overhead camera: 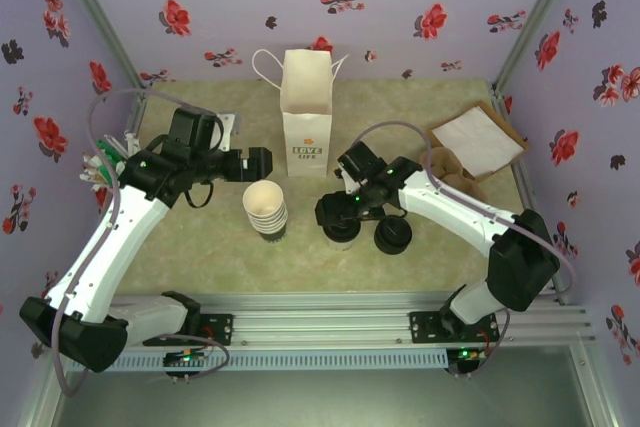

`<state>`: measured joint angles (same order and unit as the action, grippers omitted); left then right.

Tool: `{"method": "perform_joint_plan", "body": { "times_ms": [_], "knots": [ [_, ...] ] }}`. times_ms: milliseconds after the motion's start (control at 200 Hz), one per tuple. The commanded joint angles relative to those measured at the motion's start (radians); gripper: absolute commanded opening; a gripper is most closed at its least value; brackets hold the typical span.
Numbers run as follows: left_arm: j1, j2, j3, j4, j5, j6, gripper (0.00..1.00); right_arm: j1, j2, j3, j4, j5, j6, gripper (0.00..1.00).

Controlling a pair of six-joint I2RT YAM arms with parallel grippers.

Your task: Pack the takeout coffee

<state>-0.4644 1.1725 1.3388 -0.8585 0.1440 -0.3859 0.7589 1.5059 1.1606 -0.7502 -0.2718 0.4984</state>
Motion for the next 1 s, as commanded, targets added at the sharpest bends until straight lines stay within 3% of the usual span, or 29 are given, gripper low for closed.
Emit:
{"method": "perform_joint_plan", "body": {
  "times_ms": [0, 775, 995],
  "knots": [
    [0.009, 0.004, -0.016, 0.024, 0.022, -0.005, 0.99, -0.007, 0.016, -0.019, 0.039, -0.052, 0.027, 0.99],
    [0.009, 0.028, -0.005, 0.048, 0.042, -0.010, 0.99, 0.104, 0.086, -0.014, 0.117, -0.134, 0.083, 0.99],
    [0.037, 0.039, 0.000, 0.069, 0.039, -0.035, 0.93, 0.101, 0.041, 0.030, 0.015, 0.004, 0.077, 0.99]
  ]
}}
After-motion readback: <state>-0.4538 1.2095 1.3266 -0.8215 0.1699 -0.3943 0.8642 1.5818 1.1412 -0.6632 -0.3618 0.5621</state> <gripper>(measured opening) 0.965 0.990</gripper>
